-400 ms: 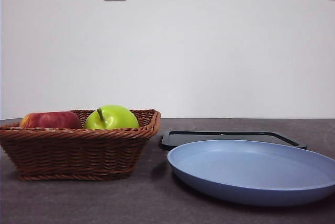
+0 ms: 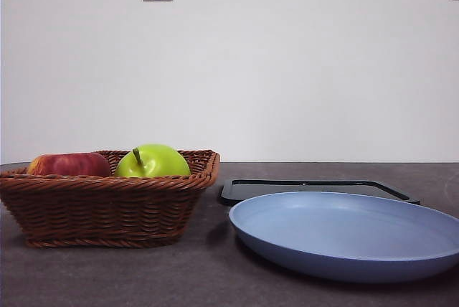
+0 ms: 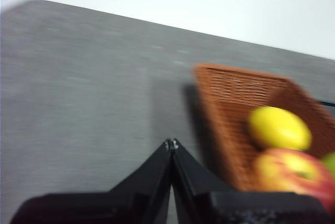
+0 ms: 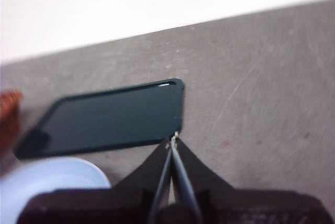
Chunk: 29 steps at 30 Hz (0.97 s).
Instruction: Take the lemon from the basket,put the lemon in the plate,hand out the plate
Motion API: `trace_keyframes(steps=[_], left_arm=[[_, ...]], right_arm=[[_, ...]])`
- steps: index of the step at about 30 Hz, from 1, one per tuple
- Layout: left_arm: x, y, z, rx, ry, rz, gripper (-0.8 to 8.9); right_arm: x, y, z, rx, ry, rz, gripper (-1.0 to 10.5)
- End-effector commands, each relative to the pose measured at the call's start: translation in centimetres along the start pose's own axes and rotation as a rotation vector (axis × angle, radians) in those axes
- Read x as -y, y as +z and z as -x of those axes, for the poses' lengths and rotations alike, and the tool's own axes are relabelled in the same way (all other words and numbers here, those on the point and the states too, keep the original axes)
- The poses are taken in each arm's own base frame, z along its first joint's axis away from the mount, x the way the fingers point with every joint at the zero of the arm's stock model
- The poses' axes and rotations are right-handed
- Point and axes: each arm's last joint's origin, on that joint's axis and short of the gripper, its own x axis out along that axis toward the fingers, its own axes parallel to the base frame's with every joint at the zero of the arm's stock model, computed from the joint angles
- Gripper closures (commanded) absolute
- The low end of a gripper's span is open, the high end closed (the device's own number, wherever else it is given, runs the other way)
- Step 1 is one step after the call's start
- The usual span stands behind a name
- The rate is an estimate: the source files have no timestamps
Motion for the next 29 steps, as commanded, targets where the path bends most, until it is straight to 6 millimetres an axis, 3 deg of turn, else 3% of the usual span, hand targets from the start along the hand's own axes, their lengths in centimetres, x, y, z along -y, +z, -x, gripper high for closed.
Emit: trace_keyframes(steps=[1, 10, 18, 29], left_arm=[[0.3, 0.0, 0.0, 0.001, -0.112, 0.029, 8.05], [0.9, 1.5, 0.4, 0.009, -0.171, 0.134, 8.07], [1.8, 5.6, 0.3, -0.099, -0.139, 0.162, 8.07], [3.4, 11.8, -1.4, -0.185, -0.271, 0.037, 8.07]], right_arm=[[0.0, 0.0, 0.0, 0.012, 0.004, -0.230, 9.4], [-0.7, 1.2, 0.3, -0.034, 0.112, -0.262, 9.4], [-1.7, 5.3, 0.5, -0.100, 0.120, -0.262, 9.4], [-2.9, 10.1, -1.0, -0.320, 0.157, -0.148, 9.4]])
